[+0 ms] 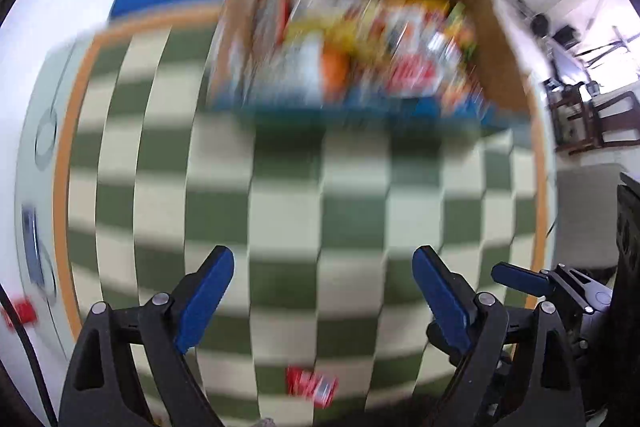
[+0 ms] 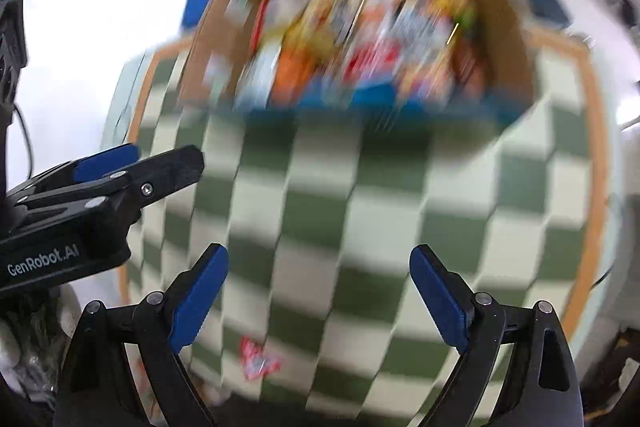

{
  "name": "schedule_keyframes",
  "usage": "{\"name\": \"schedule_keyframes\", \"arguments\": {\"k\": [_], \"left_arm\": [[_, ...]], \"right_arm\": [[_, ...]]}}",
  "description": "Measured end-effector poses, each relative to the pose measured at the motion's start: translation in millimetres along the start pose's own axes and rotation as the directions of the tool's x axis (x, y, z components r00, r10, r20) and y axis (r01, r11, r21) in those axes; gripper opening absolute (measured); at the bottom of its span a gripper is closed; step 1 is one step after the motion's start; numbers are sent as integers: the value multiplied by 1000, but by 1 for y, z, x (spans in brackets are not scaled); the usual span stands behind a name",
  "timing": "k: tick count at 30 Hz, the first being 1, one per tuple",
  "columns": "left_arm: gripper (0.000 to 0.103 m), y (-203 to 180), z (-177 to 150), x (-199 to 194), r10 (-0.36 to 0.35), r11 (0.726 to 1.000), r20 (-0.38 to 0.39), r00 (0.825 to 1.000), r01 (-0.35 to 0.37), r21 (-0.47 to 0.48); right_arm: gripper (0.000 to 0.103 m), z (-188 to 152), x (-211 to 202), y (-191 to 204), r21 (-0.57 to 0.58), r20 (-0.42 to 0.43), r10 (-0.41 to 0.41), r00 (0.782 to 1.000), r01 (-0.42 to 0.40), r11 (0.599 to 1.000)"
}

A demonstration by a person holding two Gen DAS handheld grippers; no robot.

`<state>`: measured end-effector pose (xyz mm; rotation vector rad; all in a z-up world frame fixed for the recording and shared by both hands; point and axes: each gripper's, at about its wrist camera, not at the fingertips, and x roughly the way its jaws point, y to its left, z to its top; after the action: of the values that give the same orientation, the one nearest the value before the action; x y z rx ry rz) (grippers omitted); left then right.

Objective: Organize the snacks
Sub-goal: 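Grasp the small red packet on the table with the right tool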

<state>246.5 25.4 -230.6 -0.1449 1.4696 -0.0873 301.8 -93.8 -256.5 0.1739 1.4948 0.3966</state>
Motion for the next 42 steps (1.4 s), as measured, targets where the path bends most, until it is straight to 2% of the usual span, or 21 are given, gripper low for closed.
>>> {"name": "schedule_keyframes", "arguments": {"k": [4,7,10,15,16,17,21,26,27,29,35,37,42], "left_arm": [[92,26,-55,34,-18,997,-157,987,7,-74],[92,41,-89,51,-23,995,-234,972,-1,-99],[92,55,-115,66,-59,990,-306,950,16,-141],[92,69,-141,83,-89,984,-366,926,24,-178],[92,70,-144,85,-92,983,-371,924,25,-182],[92,70,-145,87,-92,983,-375,922,25,-180],[92,73,-148,95,-74,985,-388,919,7,-172],[92,77,-153,105,-70,986,-411,909,-1,-169],[92,77,-154,106,-72,986,-413,908,1,-169],[92,77,-156,108,-76,985,-415,907,5,-170],[92,80,-152,101,-100,982,-399,912,26,-186],[92,80,-150,96,-107,981,-381,918,34,-193],[92,81,-141,87,-96,981,-345,934,31,-190]], "right_arm": [[92,-53,36,17,-31,-122,42,992,-46,998],[91,-87,64,32,-61,-223,68,972,-84,995],[89,-112,92,49,-89,-311,83,947,-116,989],[84,-142,129,73,-140,-390,72,918,-136,981],[76,-145,136,77,-151,-403,61,913,-132,980],[73,-146,141,79,-153,-411,53,910,-126,980],[71,-151,162,82,-149,-442,34,896,-111,983],[63,-154,180,80,-119,-468,36,883,-104,987],[58,-156,183,78,-117,-472,32,881,-99,988],[46,-158,188,77,-113,-474,25,880,-89,990],[37,-155,181,75,-123,-435,15,901,-76,989],[26,-153,175,75,-127,-418,19,908,-79,989],[26,-142,156,74,-131,-373,29,928,-83,988]]}}
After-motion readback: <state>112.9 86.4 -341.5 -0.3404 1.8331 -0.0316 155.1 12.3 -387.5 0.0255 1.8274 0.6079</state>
